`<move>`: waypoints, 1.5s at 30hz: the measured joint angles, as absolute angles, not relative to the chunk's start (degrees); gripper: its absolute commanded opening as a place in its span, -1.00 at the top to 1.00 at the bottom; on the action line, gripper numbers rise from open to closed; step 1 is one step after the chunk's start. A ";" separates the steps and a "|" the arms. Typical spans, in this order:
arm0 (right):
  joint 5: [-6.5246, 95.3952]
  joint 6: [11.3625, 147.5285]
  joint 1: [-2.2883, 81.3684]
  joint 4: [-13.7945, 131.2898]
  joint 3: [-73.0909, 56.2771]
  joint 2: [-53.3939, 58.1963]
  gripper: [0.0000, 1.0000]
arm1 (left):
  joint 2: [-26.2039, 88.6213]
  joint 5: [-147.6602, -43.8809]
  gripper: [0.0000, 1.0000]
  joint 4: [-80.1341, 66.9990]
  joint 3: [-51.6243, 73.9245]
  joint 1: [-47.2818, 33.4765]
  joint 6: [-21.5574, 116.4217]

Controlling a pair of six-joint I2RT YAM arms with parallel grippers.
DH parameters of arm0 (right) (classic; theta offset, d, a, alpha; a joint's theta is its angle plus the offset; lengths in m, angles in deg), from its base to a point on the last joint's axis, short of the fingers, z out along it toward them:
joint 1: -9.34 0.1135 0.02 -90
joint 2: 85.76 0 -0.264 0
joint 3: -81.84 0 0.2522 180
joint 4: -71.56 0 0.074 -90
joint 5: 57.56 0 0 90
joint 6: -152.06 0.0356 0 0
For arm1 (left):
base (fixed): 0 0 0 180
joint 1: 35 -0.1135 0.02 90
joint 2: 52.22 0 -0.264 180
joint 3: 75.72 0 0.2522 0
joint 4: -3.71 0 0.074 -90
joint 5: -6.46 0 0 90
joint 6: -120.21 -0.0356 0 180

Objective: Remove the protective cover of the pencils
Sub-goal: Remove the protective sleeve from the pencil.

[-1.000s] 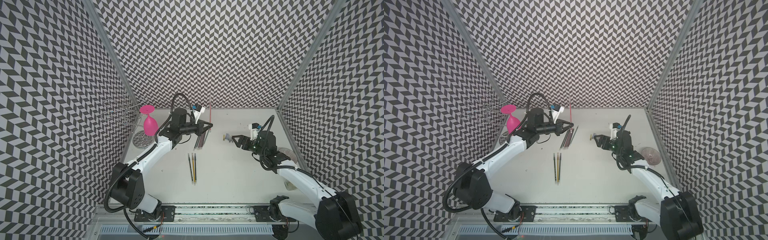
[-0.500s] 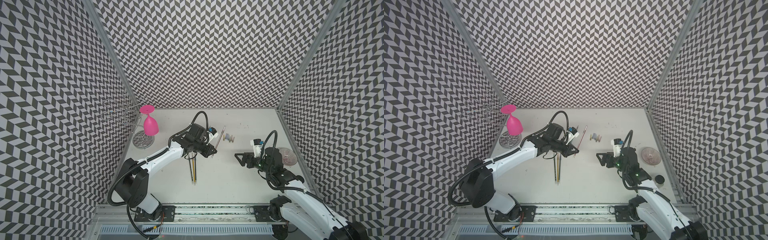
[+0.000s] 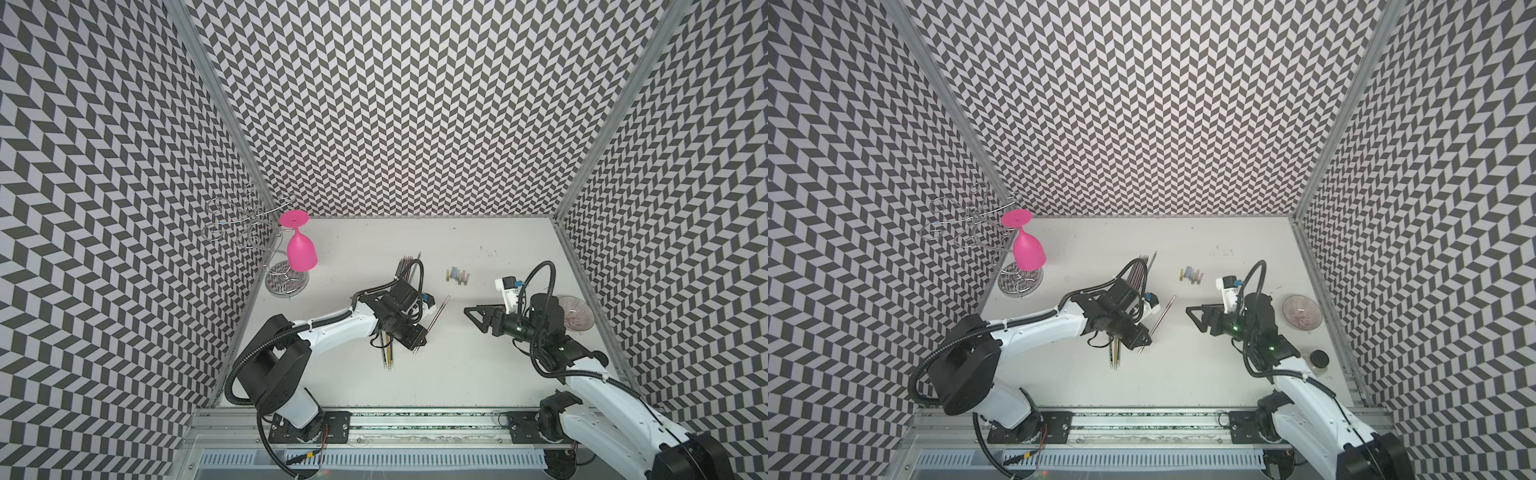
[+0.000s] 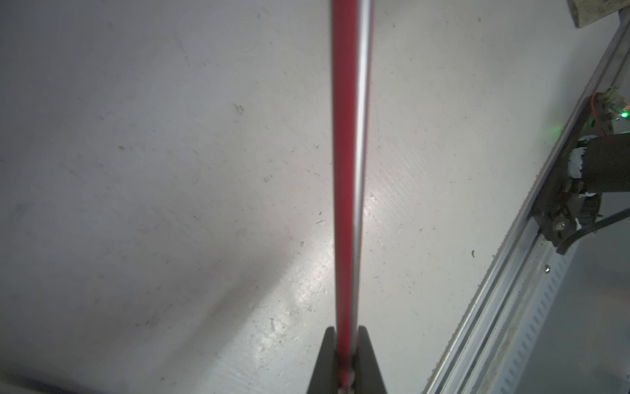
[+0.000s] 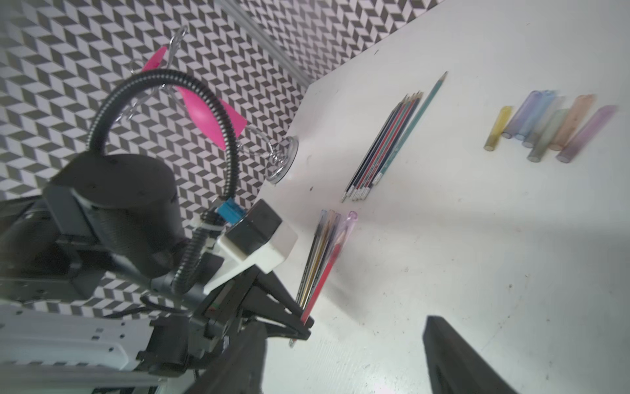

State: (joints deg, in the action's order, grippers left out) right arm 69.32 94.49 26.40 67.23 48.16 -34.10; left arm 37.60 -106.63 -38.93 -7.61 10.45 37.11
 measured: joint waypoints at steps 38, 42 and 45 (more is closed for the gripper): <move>75.24 114.24 31.62 105.81 44.14 0.25 0.36 | 38.04 -106.79 1.00 -39.52 -6.62 10.08 36.26; 74.52 114.88 32.47 105.81 43.75 1.83 0.47 | 38.04 -106.81 1.00 -39.55 -6.65 10.08 36.26; 74.24 115.47 33.02 105.94 43.59 2.46 0.63 | 38.04 -106.81 1.00 -39.55 -6.65 10.08 36.28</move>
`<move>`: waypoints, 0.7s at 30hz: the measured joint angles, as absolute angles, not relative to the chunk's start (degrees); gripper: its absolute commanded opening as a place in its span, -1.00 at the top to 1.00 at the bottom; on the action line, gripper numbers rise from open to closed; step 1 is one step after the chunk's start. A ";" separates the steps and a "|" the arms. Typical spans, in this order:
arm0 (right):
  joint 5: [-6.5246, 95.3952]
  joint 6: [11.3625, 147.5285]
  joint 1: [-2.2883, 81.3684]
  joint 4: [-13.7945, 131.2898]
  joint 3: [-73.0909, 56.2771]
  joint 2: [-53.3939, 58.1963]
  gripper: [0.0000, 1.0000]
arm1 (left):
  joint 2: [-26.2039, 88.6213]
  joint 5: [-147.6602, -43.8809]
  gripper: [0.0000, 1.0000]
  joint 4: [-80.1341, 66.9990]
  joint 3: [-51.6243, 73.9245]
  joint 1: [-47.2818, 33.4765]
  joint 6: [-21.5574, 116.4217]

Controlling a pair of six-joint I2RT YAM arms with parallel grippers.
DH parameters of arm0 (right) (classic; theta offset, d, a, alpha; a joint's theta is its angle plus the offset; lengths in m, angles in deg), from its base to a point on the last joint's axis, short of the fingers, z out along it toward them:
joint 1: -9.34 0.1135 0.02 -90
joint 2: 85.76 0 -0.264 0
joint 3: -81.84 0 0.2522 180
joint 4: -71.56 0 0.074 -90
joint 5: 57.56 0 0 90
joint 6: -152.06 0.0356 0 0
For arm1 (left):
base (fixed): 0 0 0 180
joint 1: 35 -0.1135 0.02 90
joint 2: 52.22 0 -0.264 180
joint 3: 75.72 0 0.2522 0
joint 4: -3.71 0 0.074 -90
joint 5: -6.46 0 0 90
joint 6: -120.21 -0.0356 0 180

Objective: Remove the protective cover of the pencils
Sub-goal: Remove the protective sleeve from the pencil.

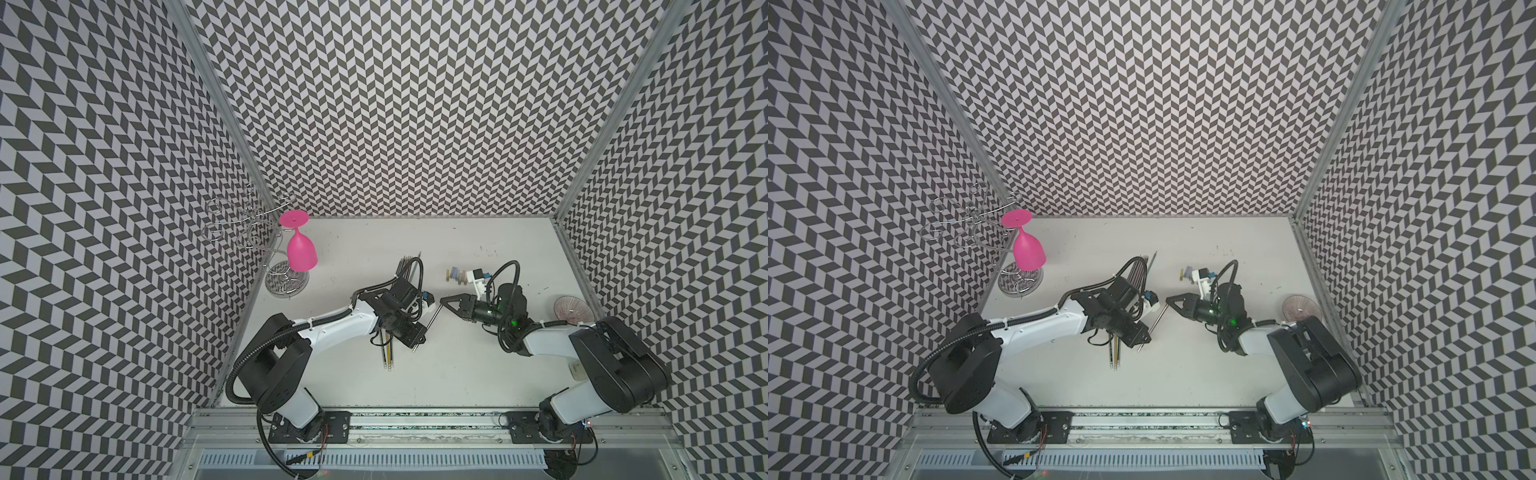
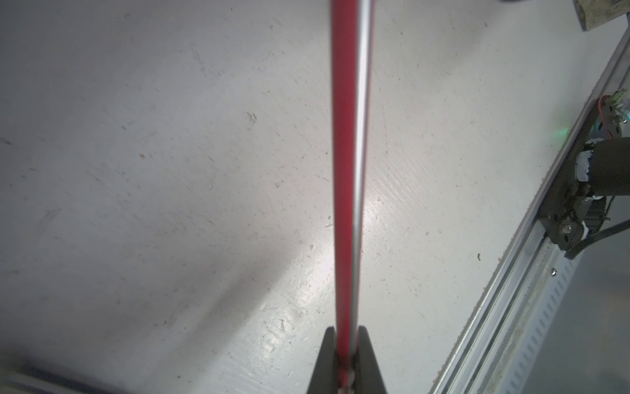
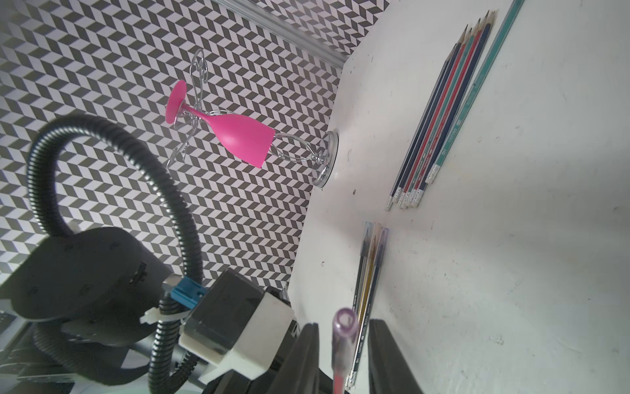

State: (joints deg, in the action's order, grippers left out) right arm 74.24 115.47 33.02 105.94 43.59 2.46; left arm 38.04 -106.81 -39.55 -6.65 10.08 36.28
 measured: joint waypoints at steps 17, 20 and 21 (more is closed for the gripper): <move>74.83 120.43 30.33 109.19 43.72 4.32 0.89 | 37.97 -106.74 1.00 -37.40 -6.65 9.97 36.61; 75.68 119.49 29.48 106.68 42.48 4.15 0.90 | 37.97 -106.52 1.00 -36.59 -6.65 9.95 36.95; 75.90 119.07 29.26 105.65 42.02 4.01 0.91 | 37.97 -106.39 1.00 -36.29 -6.65 9.93 37.11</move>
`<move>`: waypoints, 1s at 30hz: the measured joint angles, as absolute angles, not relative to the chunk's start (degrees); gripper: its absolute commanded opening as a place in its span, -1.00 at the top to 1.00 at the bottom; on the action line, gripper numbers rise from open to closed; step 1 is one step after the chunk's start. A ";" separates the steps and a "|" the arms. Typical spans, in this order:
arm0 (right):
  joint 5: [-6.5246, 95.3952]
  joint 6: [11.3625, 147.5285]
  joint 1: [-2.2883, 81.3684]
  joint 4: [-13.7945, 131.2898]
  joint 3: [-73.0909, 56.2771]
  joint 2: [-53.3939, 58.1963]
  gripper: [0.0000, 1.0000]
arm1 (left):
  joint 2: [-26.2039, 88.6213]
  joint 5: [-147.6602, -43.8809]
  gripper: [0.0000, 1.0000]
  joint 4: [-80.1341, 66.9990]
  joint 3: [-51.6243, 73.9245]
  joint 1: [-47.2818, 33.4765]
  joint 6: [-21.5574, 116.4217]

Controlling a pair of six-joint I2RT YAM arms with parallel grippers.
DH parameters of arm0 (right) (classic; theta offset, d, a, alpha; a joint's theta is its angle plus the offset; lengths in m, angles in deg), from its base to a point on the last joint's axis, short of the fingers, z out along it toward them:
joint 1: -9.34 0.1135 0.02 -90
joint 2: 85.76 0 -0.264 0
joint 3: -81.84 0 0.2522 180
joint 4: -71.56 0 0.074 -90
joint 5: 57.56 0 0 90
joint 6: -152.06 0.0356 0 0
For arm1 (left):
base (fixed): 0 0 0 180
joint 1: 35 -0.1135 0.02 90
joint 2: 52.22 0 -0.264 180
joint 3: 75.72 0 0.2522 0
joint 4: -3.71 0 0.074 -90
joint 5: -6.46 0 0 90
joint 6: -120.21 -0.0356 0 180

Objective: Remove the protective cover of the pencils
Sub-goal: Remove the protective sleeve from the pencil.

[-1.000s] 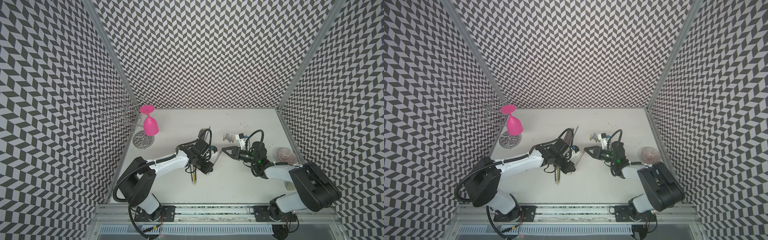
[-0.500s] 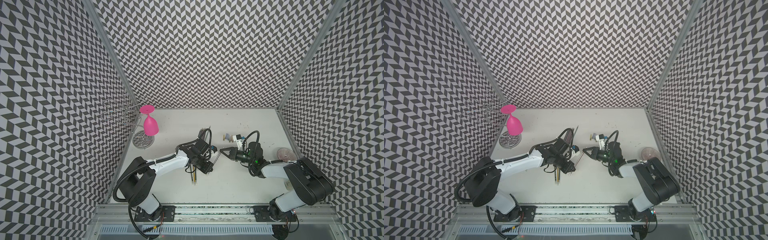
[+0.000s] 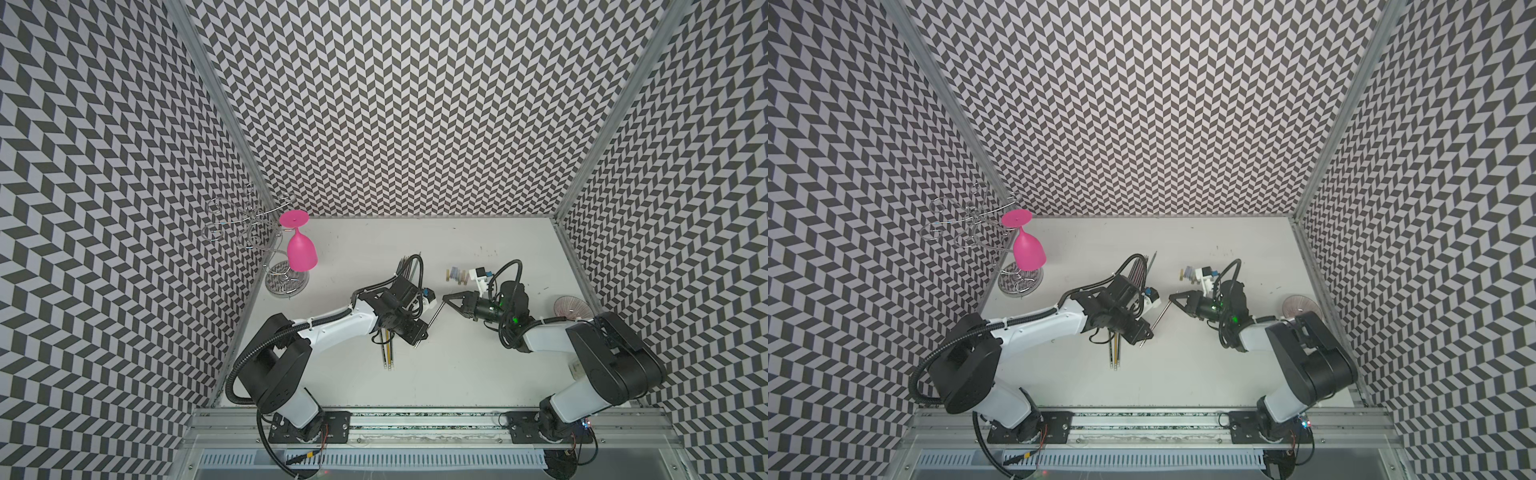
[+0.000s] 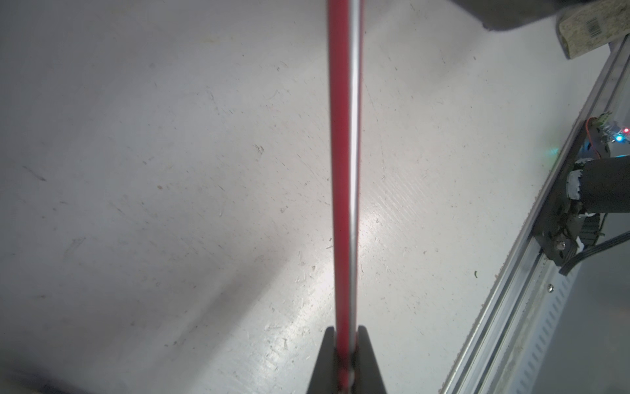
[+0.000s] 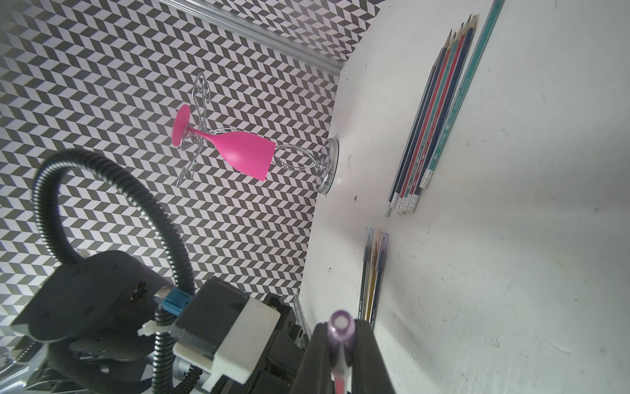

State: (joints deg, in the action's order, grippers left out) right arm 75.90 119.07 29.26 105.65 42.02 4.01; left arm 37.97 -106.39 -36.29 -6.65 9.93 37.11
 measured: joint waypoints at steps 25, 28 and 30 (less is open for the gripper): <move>86.30 117.54 21.24 99.27 39.13 3.21 0.91 | 38.47 -107.05 1.00 -30.78 -6.32 9.97 37.24; 86.32 117.35 21.04 98.20 38.72 3.21 0.91 | 39.22 -107.20 1.00 -30.74 -5.88 9.99 37.13; 86.28 116.63 21.00 96.56 38.11 3.21 0.91 | 39.63 -107.20 1.00 -30.61 -5.77 10.01 37.11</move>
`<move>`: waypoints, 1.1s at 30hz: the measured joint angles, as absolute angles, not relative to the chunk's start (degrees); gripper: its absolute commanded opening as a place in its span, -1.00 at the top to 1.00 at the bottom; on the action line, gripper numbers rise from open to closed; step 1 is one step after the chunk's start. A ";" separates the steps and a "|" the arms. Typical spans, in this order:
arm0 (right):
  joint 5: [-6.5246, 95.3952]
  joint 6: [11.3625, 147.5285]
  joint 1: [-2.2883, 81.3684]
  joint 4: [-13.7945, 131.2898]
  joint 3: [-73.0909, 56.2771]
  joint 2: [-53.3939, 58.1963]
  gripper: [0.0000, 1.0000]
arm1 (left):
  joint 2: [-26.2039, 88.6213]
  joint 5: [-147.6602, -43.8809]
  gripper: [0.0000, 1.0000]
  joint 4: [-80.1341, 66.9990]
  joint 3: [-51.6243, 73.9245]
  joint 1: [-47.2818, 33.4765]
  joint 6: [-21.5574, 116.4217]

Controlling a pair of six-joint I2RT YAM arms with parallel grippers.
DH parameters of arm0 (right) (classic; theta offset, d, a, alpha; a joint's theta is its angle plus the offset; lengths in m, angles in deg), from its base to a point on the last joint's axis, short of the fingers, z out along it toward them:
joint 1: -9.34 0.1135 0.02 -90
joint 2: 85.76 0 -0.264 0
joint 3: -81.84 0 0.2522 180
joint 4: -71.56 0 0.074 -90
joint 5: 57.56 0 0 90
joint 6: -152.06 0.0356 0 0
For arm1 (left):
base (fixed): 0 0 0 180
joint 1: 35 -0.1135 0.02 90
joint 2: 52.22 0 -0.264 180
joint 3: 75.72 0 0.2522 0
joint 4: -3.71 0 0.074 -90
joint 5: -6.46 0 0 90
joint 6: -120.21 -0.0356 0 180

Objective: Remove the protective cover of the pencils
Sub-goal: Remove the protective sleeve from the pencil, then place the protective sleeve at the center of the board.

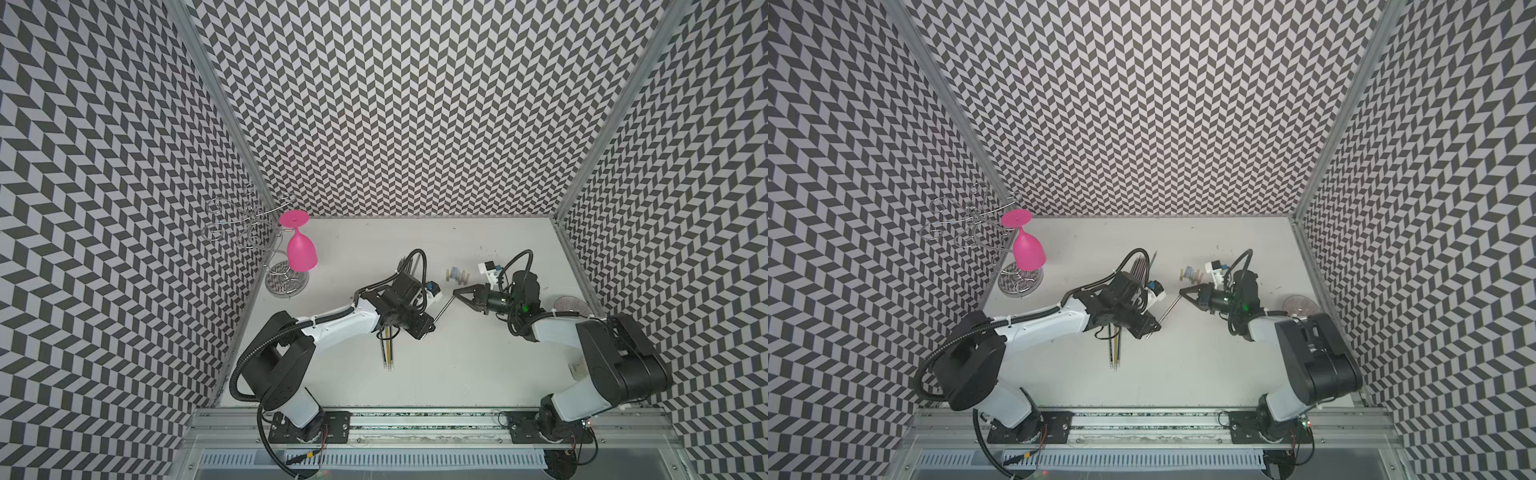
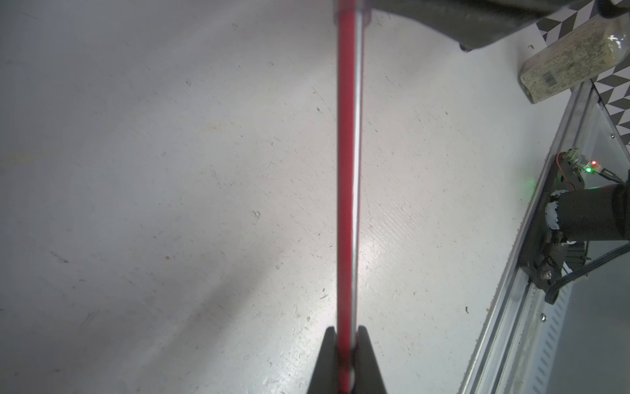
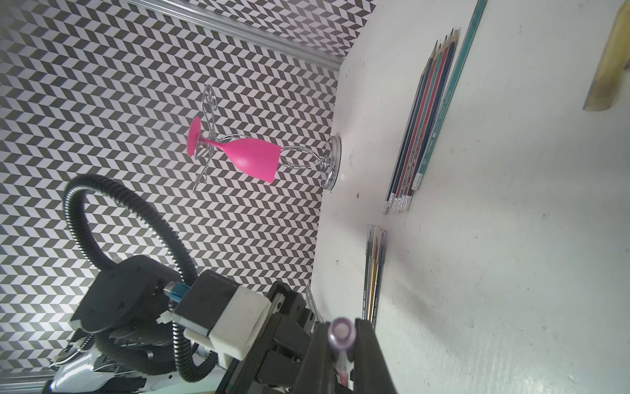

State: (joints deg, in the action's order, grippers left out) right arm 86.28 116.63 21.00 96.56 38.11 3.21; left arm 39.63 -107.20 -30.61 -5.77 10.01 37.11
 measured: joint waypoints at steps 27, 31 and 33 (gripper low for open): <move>62.17 96.37 15.03 64.26 14.39 14.99 0.84 | 39.57 -107.40 1.00 -39.09 -7.08 11.11 36.10; 61.60 93.79 14.31 60.76 14.04 18.46 0.84 | 39.37 -107.14 1.00 -39.33 -7.08 11.11 36.10; 62.06 93.04 13.76 60.04 14.02 20.06 0.81 | 39.15 -107.16 1.00 -39.31 -7.10 11.11 36.10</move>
